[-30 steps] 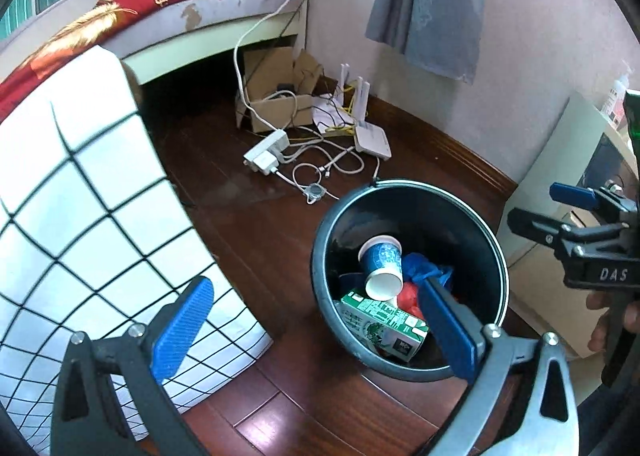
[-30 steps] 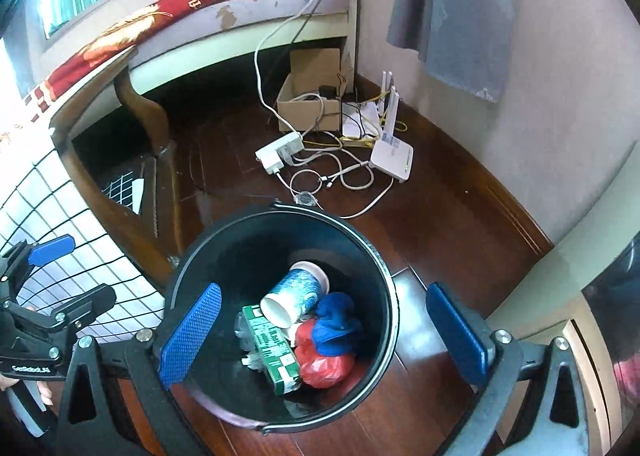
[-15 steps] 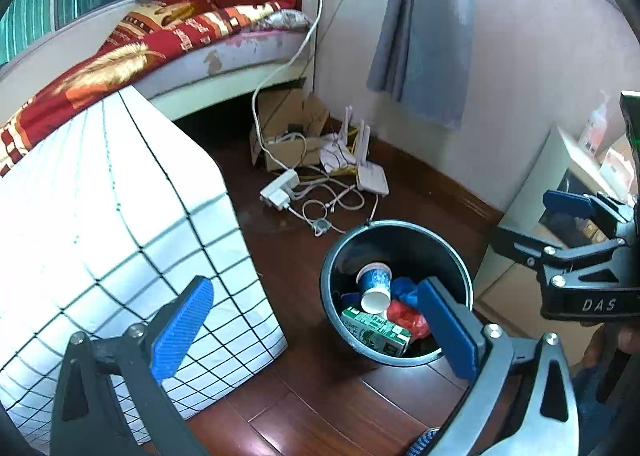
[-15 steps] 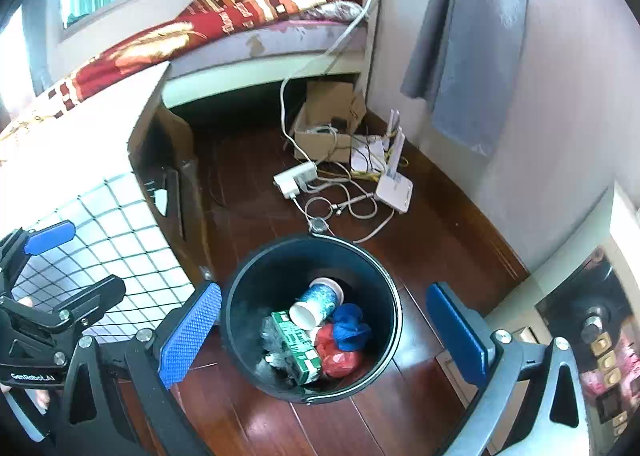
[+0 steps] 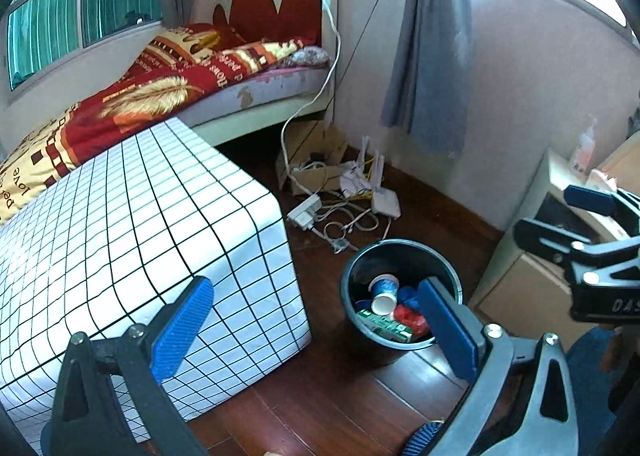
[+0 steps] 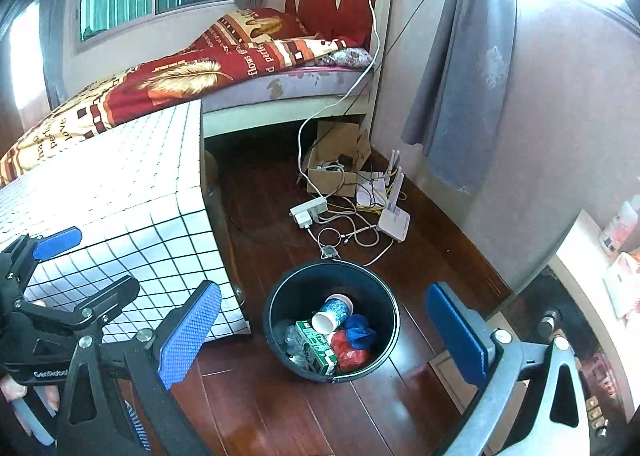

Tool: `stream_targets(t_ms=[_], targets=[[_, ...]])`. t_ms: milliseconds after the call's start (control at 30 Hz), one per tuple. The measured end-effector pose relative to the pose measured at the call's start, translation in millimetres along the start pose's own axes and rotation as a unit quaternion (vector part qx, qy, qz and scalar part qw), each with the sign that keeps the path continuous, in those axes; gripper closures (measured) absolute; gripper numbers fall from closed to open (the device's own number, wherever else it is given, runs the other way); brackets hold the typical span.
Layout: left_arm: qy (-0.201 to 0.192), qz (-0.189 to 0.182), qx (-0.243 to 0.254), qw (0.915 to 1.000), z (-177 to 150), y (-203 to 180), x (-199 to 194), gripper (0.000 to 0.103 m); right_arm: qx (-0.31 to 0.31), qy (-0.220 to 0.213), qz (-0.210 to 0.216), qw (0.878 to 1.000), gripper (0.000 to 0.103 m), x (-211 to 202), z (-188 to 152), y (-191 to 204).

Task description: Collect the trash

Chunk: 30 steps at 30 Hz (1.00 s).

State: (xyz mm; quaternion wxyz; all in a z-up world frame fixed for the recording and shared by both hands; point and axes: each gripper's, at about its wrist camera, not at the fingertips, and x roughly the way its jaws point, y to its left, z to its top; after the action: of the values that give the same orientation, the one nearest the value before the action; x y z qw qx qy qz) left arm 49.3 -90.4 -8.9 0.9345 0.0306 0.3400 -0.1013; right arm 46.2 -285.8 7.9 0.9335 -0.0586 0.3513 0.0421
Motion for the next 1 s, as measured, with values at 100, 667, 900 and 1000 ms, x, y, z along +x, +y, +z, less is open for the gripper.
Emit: stream_targets(t_ms=[100, 667, 900, 1000], targets=[[-0.013, -0.007, -0.002, 0.9999, 2, -2, -17, 0.001, -0.007, -0.009, -0.006, 1.0, 0.0, -20, 4, 4], [-0.069, 0.005, -0.004, 0.9976, 3, 4, -73, 0.001, -0.002, -0.057, -0.006, 0.998, 0.0, -88, 5, 4], [-0.074, 0.005, -0.005, 0.9972, 5, 6, -75, 0.001, -0.001, -0.051, -0.002, 0.999, 0.0, -85, 5, 4], [-0.075, 0.004, -0.005, 0.9972, 4, 4, -75, 0.001, -0.001, -0.05, -0.002, 0.999, 0.0, -85, 5, 4]])
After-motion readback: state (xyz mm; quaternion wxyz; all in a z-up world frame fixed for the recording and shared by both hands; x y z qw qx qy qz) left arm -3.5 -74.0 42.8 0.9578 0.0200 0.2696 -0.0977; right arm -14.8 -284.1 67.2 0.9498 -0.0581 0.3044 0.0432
